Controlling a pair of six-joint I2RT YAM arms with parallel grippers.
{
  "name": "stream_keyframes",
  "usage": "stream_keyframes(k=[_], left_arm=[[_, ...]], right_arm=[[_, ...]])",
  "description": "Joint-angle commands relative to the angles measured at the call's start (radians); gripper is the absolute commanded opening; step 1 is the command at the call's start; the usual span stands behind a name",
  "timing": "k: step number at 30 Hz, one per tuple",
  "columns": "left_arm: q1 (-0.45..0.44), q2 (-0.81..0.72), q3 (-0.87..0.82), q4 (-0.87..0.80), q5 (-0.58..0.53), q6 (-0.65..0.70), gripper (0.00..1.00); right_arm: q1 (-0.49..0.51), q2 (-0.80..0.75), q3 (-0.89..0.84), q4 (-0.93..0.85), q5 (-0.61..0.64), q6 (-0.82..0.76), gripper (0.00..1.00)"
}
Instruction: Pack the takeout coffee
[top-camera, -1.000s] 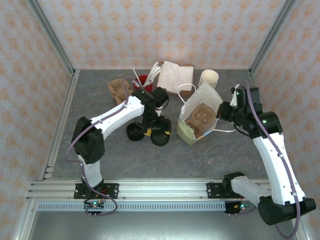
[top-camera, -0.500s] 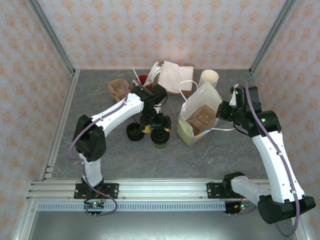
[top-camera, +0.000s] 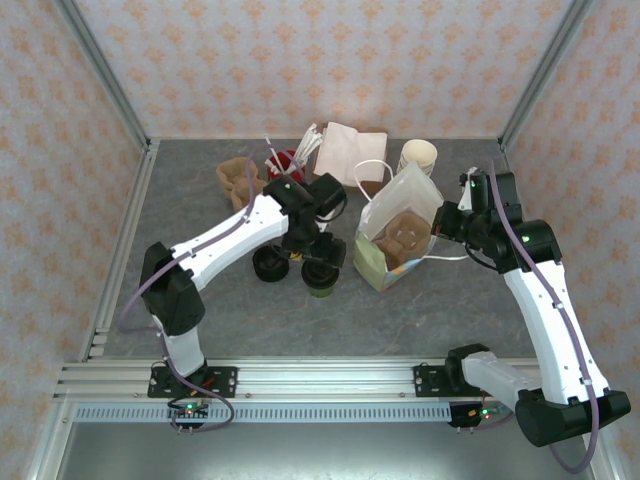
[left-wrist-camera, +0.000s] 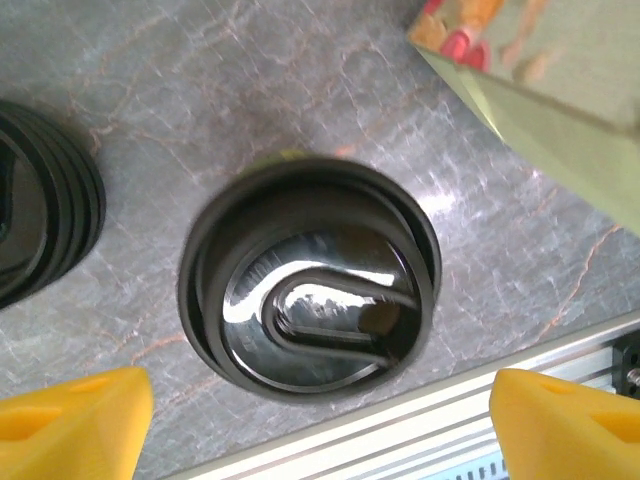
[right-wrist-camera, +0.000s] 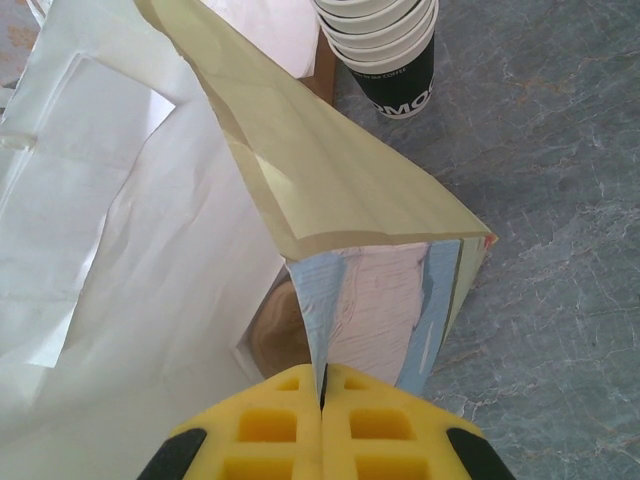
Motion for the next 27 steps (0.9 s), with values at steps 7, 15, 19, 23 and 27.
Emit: stream_keyframes(k=[7,15,19,23,27], left_arm=[[-0.046,-0.068,-0.09,0.066,-0.099,-0.008,0.85],[-0.049,-0.057,-0.112,0.092,-0.095,0.007,0.84],[-0.05,-0.054,-0.118,0.107,-0.095,0.019,0.84],[-0.051,-0.04,-0.114,0.11,-0.089,0.026,0.84],[-0.05,-0.031,-0.121,0.118,-0.089,0.027,0.84]], right_arm=[[-0.006,-0.018,0.012,0.004,-0.01,-0.009,0.0],[-0.006,-0.027,0.012,-0.003,-0.002,0.0,0.0],[-0.006,-0.031,0.008,0.0,0.004,0.004,0.0],[-0.005,-0.029,0.008,0.005,0.002,0.008,0.0],[-0.006,-0.03,0.008,0.005,0.003,0.008,0.0]])
